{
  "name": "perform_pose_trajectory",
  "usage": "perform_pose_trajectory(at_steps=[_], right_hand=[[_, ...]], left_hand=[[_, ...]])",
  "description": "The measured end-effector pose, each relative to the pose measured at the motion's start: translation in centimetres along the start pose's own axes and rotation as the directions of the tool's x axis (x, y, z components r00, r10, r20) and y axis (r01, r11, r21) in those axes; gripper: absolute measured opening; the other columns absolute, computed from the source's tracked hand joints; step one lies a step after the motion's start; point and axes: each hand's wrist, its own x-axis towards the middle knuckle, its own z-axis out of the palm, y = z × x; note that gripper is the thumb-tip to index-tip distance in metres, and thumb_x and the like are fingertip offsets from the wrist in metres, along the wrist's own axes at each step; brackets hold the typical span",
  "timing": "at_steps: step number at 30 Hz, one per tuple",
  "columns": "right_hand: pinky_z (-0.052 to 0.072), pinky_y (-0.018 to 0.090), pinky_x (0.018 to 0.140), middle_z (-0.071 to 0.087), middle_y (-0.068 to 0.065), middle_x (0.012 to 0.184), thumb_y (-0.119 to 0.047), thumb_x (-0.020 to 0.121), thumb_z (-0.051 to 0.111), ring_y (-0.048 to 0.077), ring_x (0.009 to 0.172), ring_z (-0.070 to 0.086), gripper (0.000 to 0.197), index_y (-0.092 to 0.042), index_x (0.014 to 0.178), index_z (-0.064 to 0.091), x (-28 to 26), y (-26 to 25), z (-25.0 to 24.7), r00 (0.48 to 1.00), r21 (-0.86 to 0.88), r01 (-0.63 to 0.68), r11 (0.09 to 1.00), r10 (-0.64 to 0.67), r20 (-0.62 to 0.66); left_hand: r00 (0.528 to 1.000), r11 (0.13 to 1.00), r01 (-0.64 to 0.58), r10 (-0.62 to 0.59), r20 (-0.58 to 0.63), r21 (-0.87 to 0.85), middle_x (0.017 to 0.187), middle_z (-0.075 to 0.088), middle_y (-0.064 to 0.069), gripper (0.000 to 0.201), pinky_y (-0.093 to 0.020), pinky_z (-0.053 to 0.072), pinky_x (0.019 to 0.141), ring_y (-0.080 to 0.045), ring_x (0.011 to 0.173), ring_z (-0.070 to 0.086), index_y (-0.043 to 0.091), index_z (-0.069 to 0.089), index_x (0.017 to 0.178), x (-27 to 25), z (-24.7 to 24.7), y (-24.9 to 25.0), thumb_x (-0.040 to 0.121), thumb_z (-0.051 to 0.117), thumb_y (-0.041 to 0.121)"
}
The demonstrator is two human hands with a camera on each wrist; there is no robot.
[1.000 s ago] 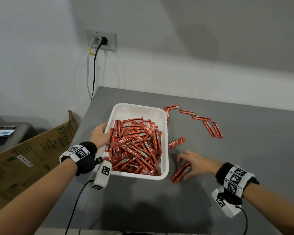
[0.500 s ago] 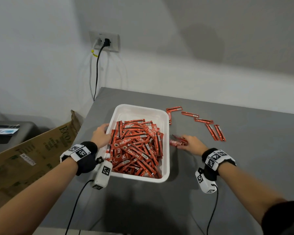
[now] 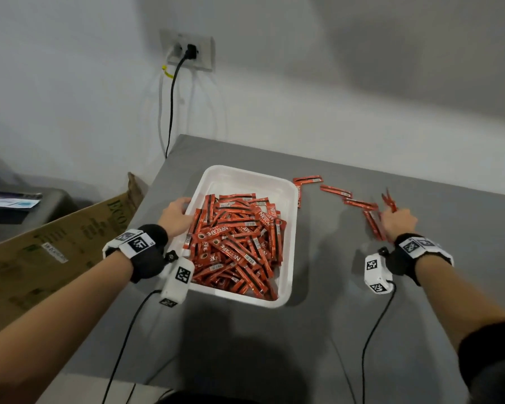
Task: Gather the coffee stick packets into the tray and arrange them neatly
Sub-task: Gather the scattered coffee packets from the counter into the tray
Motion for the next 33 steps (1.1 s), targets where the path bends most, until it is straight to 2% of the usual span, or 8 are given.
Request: perform_pose_trajectory(at_steps=[5,8,13,15,19,23,28,33], right_hand=[[0.02,0.053,0.111,0.03,0.032,0.144,-0.055,0.091,0.047,0.044,0.137,0.021,0.086,0.016,0.136,0.029,1.8,0.8,2.4,0.996,-0.219,-0.041,0.975,0.058,0.073],[0.008,0.059,0.113,0.015,0.024,0.155,-0.061,0.084,0.054,0.041,0.143,0.007,0.099,0.011,0.142,0.022,2.1,-0.1,4.9,0.991,-0.192,0.006,0.981,0.02,0.131],[0.01,0.065,0.11,-0.002,0.011,0.159,-0.055,0.085,0.057,0.041,0.144,0.001,0.091,0.002,0.146,0.02,2.8,-2.9,7.0,0.971,-0.183,0.195,0.964,-0.163,0.174],[0.012,0.064,0.109,-0.003,0.007,0.16,-0.052,0.087,0.056,0.039,0.144,0.001,0.086,-0.002,0.147,0.019,3.7,-3.8,7.5,0.944,-0.196,0.295,0.935,-0.253,0.214],[0.019,0.058,0.107,0.019,0.005,0.157,-0.036,0.094,0.052,0.034,0.14,0.018,0.058,-0.01,0.142,0.033,4.5,-5.4,8.3,0.863,-0.184,0.487,0.854,-0.438,0.253],[0.031,0.042,0.093,0.056,0.022,0.119,-0.001,0.088,0.054,0.042,0.114,0.046,0.03,0.001,0.118,0.054,4.2,-5.2,9.1,0.8,-0.086,0.581,0.81,-0.548,0.243],[0.036,0.042,0.09,0.061,0.029,0.1,0.023,0.071,0.05,0.043,0.098,0.055,0.035,0.01,0.101,0.062,0.4,-4.8,8.6,0.697,-0.133,0.713,0.689,-0.674,0.244],[0.032,0.03,0.067,0.062,0.03,0.089,0.017,0.08,0.047,0.043,0.087,0.059,0.016,0.011,0.088,0.06,-3.6,-5.9,5.0,0.839,0.021,0.536,0.844,-0.535,0.102]], left_hand=[[1.0,1.0,-0.017,0.017,-0.01,0.003,0.131,0.054,-0.013,0.051,-0.028,0.041,0.086,-0.026,0.114,0.054,0.009,0.044,0.136,0.1,0.4,0.3,0.088,0.061,0.011],[1.0,1.0,-0.017,0.017,-0.009,-0.015,0.132,0.054,-0.014,0.05,-0.023,0.045,0.079,-0.02,0.102,0.056,0.008,0.042,0.137,0.2,0.5,0.4,0.089,0.058,0.008],[0.999,0.998,-0.011,0.008,-0.048,-0.054,0.133,0.053,-0.012,0.047,-0.025,0.042,0.082,-0.015,0.1,0.049,0.01,0.043,0.136,-0.2,0.6,0.4,0.091,0.056,0.007],[0.999,0.996,-0.003,-0.001,-0.044,-0.085,0.132,0.054,-0.011,0.045,-0.019,0.045,0.073,-0.014,0.099,0.05,0.012,0.044,0.135,-0.1,0.6,0.4,0.091,0.054,0.005],[0.998,0.997,-0.002,-0.003,-0.061,-0.075,0.132,0.053,-0.011,0.044,-0.012,0.041,0.062,-0.012,0.097,0.05,0.011,0.043,0.135,-0.1,0.8,0.6,0.093,0.052,0.005],[0.998,0.998,-0.008,0.004,-0.059,-0.055,0.131,0.054,-0.012,0.042,-0.012,0.041,0.064,-0.013,0.096,0.051,0.009,0.044,0.134,-0.3,0.9,0.7,0.092,0.052,0.004],[0.998,0.999,-0.009,0.006,-0.06,-0.049,0.131,0.054,-0.012,0.044,-0.024,0.041,0.078,-0.014,0.096,0.049,0.009,0.044,0.135,-1.1,0.7,1.1,0.092,0.054,0.005],[0.999,0.999,-0.022,0.021,-0.044,-0.027,0.132,0.053,-0.014,0.045,-0.023,0.042,0.074,-0.015,0.094,0.051,0.009,0.042,0.136,-1.3,0.6,1.3,0.092,0.053,0.008]])
